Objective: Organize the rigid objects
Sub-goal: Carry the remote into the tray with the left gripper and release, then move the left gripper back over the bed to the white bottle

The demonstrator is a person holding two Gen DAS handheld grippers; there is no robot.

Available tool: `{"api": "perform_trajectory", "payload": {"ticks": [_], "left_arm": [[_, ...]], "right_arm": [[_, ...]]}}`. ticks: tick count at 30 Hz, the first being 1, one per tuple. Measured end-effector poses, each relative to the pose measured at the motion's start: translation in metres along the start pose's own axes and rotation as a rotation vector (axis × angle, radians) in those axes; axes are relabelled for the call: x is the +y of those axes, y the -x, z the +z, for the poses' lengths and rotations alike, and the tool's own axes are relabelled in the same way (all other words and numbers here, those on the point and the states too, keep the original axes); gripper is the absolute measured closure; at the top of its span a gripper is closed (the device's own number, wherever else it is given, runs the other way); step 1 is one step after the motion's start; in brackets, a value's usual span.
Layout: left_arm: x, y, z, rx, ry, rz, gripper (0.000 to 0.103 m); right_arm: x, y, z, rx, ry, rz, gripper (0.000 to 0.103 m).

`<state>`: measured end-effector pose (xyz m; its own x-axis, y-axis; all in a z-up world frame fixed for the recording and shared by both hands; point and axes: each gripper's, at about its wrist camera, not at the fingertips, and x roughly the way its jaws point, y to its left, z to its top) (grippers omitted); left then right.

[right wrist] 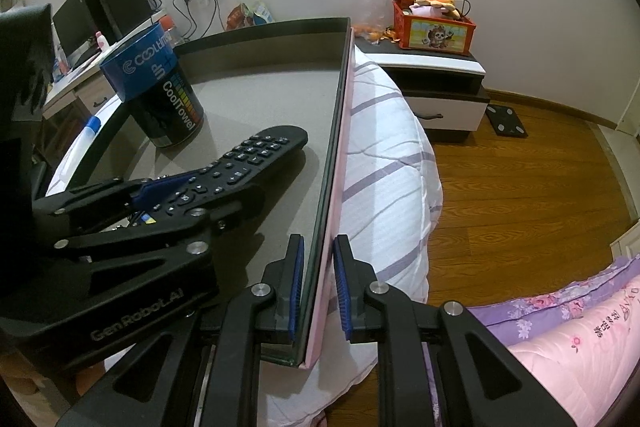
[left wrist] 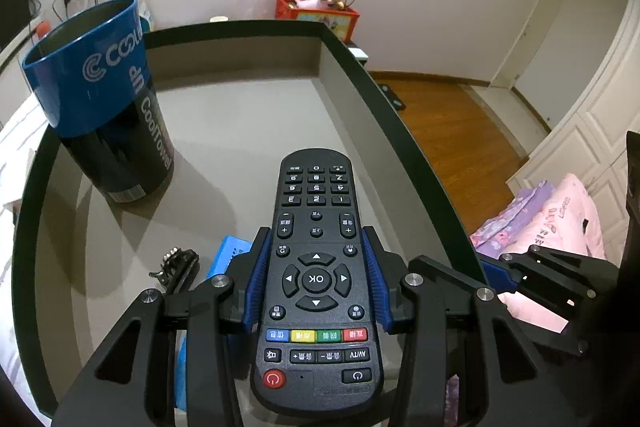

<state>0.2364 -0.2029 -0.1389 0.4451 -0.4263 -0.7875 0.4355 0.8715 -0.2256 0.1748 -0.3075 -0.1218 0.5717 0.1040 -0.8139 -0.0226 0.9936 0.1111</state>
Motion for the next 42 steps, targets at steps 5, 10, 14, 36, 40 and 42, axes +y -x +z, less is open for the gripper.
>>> {"api": "perform_trajectory", "payload": {"ticks": [5, 10, 14, 36, 40, 42], "left_arm": [[0.006, 0.019, -0.003, -0.057, 0.016, -0.021, 0.025], [0.020, 0.038, -0.008, -0.084, 0.035, -0.010, 0.023], [0.030, 0.051, -0.015, -0.096, 0.038, 0.013, 0.022], [0.200, 0.169, -0.087, -0.235, 0.245, 0.400, 0.004], [0.226, 0.174, -0.096, -0.222, 0.294, 0.433, 0.004], [0.234, 0.175, -0.100, -0.217, 0.305, 0.444, 0.004]], "right_arm": [[0.000, 0.000, 0.000, 0.003, -0.002, 0.003, 0.086], [0.002, -0.001, 0.001, 0.007, -0.003, -0.004, 0.086], [0.002, -0.002, 0.001, 0.010, -0.006, -0.008, 0.086], [0.007, -0.006, 0.005, 0.032, -0.009, -0.054, 0.086], [0.007, -0.007, 0.005, 0.037, -0.012, -0.052, 0.086], [0.007, -0.008, 0.005, 0.040, -0.013, -0.054, 0.086]]}}
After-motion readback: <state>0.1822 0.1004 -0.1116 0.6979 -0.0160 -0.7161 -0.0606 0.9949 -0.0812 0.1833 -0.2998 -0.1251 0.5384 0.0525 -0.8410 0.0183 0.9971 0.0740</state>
